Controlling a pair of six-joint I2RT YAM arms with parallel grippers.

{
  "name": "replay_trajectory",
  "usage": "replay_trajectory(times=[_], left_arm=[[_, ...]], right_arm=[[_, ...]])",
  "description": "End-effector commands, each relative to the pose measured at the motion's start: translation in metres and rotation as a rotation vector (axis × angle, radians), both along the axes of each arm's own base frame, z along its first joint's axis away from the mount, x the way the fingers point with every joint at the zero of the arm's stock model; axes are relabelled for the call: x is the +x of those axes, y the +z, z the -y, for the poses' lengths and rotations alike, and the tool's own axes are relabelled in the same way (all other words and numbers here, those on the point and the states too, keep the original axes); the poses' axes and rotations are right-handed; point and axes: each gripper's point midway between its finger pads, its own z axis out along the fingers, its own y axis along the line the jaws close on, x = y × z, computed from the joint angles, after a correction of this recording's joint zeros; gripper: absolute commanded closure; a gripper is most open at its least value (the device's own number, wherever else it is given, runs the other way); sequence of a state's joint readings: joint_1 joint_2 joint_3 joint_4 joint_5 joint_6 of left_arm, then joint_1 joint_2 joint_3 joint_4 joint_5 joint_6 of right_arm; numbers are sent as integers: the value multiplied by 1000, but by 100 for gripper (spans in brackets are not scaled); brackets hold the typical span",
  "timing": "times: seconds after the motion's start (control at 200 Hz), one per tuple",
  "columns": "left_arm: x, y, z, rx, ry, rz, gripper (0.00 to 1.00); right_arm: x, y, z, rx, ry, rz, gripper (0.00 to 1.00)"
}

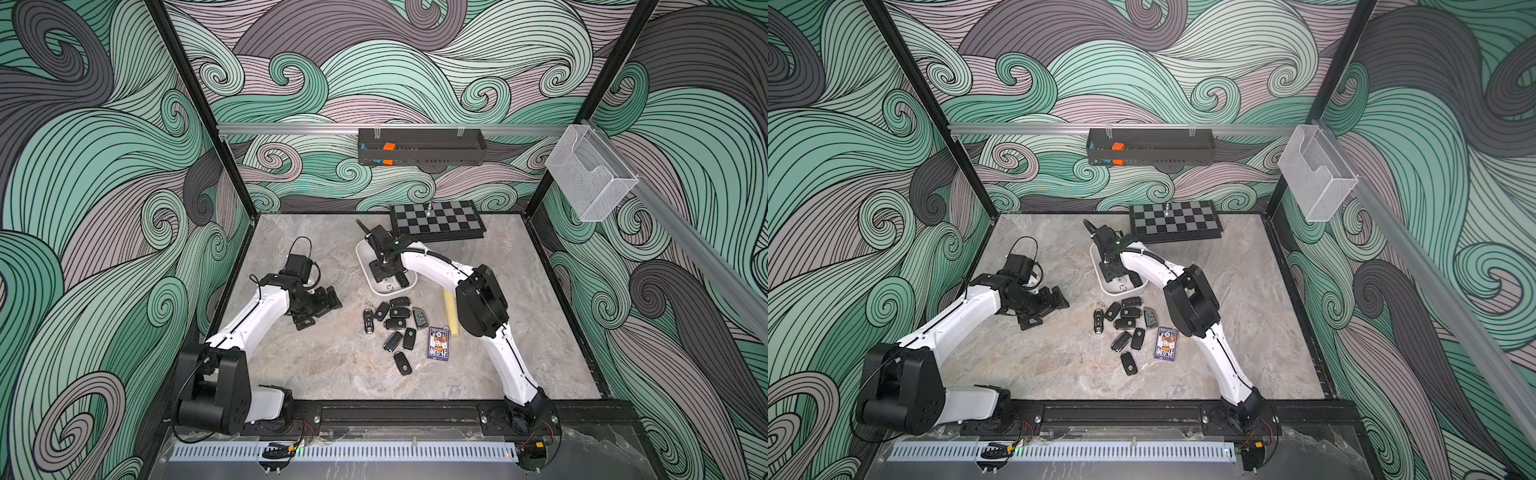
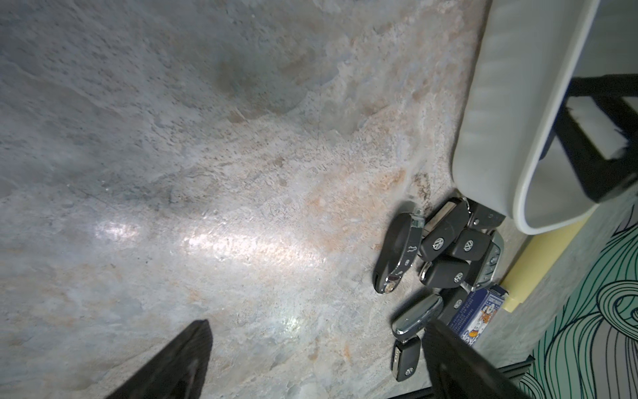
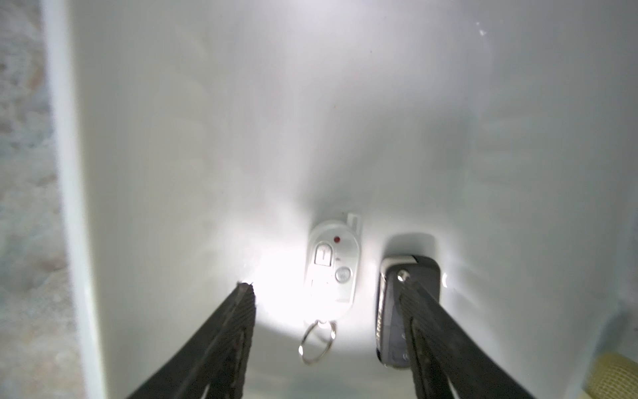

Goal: Place the car key into the storage box
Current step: Place the car key in the storage box, then pick up the car key from the center of the board.

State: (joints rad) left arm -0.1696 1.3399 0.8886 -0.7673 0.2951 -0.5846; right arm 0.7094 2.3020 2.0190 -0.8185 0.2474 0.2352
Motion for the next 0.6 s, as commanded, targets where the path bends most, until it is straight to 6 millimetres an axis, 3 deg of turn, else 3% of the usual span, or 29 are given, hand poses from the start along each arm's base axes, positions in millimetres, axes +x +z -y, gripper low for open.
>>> replay_trajectory(times=[0.0, 0.035, 0.3, 0.595], left_arm=[[-3, 10, 0, 51, -13, 8, 5], [-4, 11, 1, 59, -14, 12, 5], [-21, 6, 17, 112, -44, 8, 6], [-26, -5, 39, 182, -84, -12, 8]], right_arm=[[-12, 61, 3, 85, 0, 57, 5], [-17, 68, 6, 96, 0, 62, 1], [-72, 97, 40, 175, -11, 40, 1], [-139, 98, 84, 258, -18, 1, 1]])
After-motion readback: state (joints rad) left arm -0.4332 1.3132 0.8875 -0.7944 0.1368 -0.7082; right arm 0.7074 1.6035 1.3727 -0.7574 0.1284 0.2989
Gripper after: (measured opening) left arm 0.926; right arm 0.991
